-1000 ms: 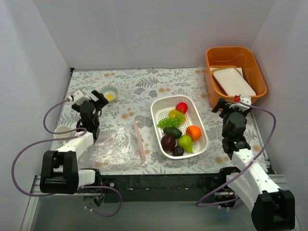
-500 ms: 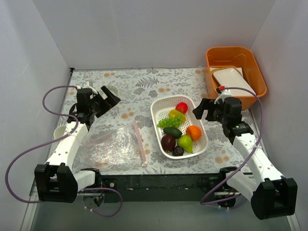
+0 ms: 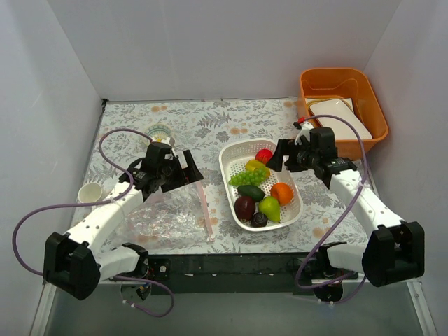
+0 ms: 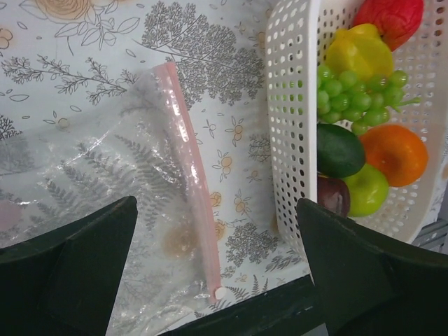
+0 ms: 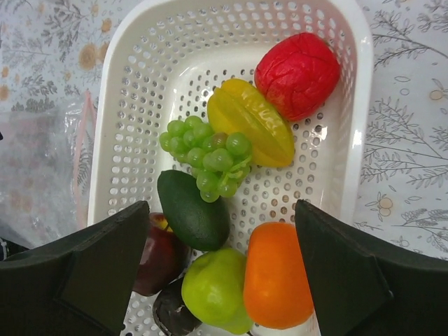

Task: Place the food in the zip-top bag and seal the zipper
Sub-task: Adjust the bin at the center of the board.

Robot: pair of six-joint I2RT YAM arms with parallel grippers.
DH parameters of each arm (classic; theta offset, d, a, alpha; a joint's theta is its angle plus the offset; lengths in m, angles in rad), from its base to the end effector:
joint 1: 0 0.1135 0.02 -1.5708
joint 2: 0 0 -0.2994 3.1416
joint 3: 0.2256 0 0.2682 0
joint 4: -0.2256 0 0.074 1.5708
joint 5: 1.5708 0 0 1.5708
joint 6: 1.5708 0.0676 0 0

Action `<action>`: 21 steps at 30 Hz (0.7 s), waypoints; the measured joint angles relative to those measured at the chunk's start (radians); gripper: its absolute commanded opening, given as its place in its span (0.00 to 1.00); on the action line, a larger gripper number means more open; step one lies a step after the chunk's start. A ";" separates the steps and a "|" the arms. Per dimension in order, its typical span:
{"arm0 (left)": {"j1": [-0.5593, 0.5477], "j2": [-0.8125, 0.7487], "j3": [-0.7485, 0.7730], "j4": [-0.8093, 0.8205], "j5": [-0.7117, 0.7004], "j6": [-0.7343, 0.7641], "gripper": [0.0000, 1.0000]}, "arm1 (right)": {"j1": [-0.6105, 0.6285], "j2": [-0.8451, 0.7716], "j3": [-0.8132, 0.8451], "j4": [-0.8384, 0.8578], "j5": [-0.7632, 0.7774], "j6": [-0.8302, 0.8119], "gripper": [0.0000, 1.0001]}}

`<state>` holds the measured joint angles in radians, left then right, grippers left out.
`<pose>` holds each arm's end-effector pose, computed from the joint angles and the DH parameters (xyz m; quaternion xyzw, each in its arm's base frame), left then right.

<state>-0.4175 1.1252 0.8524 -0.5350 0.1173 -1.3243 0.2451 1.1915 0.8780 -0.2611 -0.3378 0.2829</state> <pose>0.2312 -0.1112 0.2690 -0.3862 0.8425 -0.3193 0.1978 0.2778 0.0926 0.2932 -0.0639 0.8674 0.2654 0.4161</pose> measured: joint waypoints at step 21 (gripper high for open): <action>-0.094 0.198 0.059 -0.095 -0.105 0.013 0.98 | 0.046 0.272 0.149 -0.096 0.254 -0.025 0.94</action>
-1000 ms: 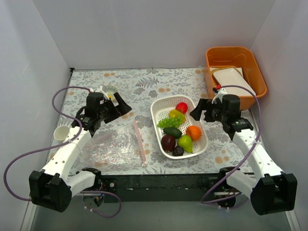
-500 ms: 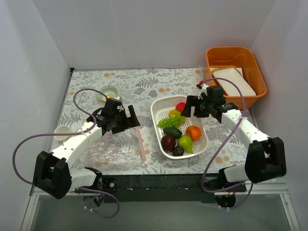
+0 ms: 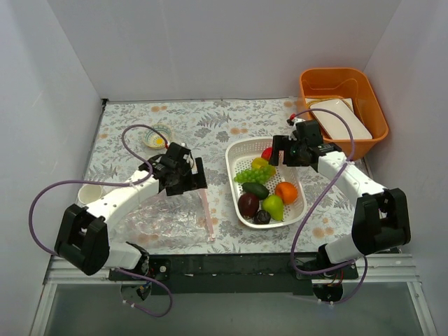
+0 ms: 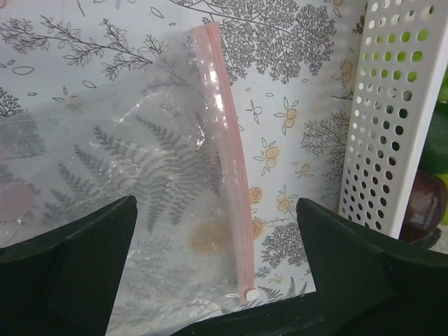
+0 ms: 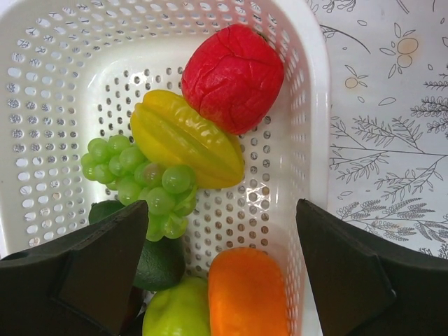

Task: Place the food in the zip-top bag and seal the zipper
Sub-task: Adjust the bin at the center of the board.

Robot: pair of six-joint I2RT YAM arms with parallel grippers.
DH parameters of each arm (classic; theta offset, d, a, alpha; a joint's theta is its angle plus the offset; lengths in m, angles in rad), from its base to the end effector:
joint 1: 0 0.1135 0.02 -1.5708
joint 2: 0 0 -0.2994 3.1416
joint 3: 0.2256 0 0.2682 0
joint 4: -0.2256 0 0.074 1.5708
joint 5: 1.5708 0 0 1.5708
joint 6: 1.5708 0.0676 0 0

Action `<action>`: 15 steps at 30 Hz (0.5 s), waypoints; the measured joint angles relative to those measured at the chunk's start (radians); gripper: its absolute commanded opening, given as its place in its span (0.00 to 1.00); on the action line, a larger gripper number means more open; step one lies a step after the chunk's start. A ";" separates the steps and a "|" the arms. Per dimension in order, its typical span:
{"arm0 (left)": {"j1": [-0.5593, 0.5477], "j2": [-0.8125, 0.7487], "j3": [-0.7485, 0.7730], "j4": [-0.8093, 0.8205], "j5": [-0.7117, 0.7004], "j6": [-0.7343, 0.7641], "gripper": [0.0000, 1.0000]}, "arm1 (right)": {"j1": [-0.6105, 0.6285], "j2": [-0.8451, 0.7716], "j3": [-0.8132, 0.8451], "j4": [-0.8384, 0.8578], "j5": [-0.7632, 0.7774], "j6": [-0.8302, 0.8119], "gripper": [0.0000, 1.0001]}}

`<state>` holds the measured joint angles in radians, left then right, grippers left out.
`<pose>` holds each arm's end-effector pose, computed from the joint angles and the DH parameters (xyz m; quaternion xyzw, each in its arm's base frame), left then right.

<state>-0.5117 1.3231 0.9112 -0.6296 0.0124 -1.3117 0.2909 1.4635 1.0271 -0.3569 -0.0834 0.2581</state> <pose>0.2452 -0.1386 0.2319 -0.3744 0.8896 -0.2104 0.1555 0.3331 0.1056 0.2543 -0.0310 0.9242 0.1398 0.3541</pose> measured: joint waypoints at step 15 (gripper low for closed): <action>-0.181 0.217 0.188 -0.170 -0.232 -0.066 0.90 | 0.040 -0.136 0.011 0.014 -0.022 0.013 0.94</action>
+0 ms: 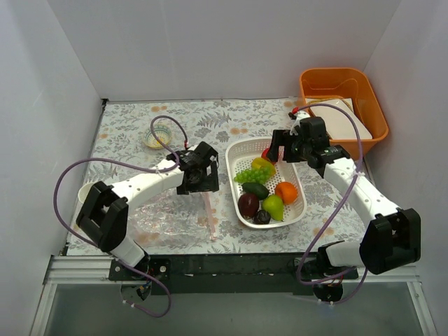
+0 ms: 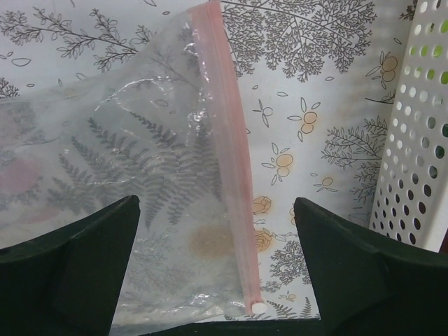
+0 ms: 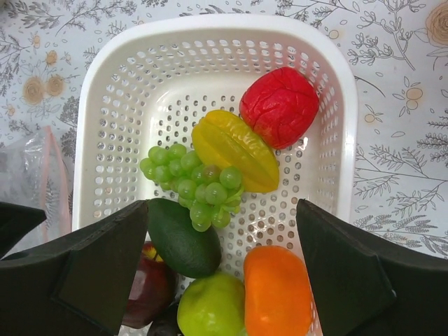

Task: Place the food in the zip-top bag and seal the zipper
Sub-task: Adjust the bin at the center of the board, then pick up the zipper food storage bag at the center of the board.

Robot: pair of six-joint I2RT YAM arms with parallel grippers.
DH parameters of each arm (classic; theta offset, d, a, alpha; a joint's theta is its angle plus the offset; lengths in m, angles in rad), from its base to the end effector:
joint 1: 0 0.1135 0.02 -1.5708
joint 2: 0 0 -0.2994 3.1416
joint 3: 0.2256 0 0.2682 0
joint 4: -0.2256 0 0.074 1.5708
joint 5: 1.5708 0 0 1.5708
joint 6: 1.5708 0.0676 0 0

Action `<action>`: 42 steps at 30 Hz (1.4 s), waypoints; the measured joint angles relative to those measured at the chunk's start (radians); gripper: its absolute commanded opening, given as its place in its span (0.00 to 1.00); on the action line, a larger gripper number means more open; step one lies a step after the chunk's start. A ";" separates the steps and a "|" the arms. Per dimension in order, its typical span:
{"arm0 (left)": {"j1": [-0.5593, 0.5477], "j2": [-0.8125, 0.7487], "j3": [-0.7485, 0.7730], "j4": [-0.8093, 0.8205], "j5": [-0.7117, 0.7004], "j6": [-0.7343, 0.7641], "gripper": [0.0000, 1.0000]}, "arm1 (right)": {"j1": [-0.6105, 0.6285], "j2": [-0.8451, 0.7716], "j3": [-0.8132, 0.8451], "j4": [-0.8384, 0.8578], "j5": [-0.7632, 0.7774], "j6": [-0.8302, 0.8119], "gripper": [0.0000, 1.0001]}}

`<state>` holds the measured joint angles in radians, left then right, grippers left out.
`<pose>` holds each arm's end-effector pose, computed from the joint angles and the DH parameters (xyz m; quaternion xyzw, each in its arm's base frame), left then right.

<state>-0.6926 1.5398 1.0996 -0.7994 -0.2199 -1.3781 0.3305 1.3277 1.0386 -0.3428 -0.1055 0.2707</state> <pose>0.2544 -0.1919 0.2233 -0.3465 0.9173 -0.0857 0.1767 0.3094 0.1137 0.3037 -0.0505 0.8895 0.1787 0.4176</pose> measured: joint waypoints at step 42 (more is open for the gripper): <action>-0.062 0.158 0.065 0.016 -0.047 -0.032 0.00 | 0.001 -0.111 -0.078 -0.027 -0.084 0.023 0.88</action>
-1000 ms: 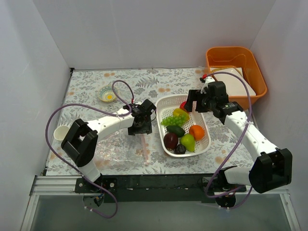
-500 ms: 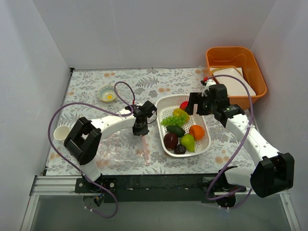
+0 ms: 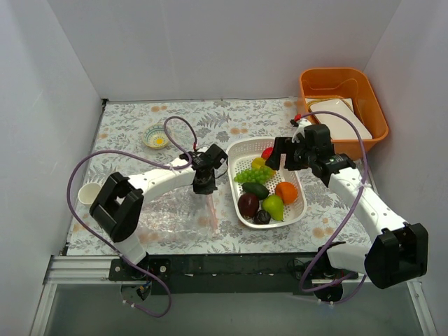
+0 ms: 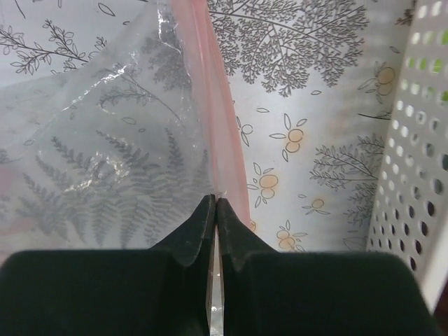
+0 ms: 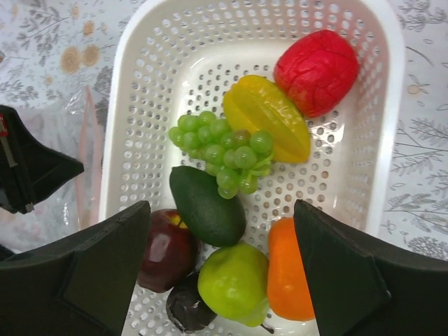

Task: Place the food in the zip-top bag and seal the zipper
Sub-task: Pick up the zipper food storage bag at the center of the board.

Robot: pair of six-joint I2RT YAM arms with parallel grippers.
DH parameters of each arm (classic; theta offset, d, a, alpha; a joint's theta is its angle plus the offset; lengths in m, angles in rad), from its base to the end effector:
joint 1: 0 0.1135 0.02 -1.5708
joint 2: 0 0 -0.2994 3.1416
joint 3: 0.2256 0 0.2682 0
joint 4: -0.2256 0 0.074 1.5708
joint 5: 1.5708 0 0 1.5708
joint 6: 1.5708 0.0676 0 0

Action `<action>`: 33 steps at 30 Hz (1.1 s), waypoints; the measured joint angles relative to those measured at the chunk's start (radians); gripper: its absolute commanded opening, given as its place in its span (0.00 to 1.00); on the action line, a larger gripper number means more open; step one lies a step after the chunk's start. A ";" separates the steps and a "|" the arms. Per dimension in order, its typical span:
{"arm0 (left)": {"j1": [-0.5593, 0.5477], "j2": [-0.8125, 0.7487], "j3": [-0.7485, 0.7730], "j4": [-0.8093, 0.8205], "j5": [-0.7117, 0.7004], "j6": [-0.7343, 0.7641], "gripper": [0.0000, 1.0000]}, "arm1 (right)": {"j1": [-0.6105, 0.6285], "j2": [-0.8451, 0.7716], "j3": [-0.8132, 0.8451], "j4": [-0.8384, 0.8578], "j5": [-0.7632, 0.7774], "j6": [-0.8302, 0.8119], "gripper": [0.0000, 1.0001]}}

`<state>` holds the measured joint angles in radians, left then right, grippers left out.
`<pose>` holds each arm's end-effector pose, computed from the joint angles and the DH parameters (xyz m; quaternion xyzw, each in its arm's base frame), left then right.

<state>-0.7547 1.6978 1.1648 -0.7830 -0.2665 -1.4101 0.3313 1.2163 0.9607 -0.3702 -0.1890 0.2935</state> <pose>0.2662 -0.2259 0.1946 -0.3324 0.9254 -0.0494 0.1755 0.2776 0.1089 0.3040 -0.0597 0.8855 0.2192 0.4053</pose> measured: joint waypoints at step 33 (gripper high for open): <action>0.000 -0.289 -0.007 0.126 0.041 0.121 0.00 | 0.327 0.323 0.103 0.297 -0.238 0.183 0.66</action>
<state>-0.7547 1.4086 1.1580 -0.6567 -0.2256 -1.2896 0.6586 1.5394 1.0637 -0.0731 -0.4271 0.4763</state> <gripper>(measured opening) 0.014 0.685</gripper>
